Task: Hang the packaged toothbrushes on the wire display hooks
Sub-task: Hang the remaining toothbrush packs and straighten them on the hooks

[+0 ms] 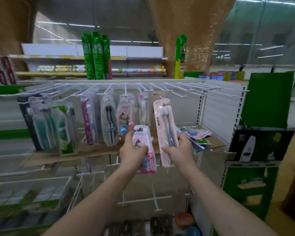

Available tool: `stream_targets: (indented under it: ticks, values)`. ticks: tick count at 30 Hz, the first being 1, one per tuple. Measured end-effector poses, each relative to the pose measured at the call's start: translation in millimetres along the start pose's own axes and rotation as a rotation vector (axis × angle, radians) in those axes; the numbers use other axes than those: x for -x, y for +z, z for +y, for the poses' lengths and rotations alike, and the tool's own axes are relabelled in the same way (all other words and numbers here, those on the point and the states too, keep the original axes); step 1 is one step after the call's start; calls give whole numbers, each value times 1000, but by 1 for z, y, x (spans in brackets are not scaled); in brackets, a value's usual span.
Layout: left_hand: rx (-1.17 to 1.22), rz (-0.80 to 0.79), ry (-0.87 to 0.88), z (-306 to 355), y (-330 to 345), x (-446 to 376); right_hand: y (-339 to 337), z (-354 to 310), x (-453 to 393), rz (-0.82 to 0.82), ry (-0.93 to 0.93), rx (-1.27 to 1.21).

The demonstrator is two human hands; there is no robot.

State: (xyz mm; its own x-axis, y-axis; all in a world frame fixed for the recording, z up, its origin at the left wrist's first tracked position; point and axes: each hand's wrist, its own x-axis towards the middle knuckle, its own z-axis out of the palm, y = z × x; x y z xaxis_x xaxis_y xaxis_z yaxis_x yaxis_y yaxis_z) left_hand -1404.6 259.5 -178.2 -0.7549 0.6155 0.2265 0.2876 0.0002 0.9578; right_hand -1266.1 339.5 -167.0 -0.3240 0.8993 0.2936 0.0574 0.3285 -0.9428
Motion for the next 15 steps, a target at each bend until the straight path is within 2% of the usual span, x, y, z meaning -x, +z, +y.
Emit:
stream_targets:
  ticks: [10, 15]
  values:
    - [-3, 39, -17, 16, 3, -21, 8, 0, -44, 14, -11, -21]
    - [15, 68, 1, 17, 9, -32, 14, 9, -67, -39, 10, -45]
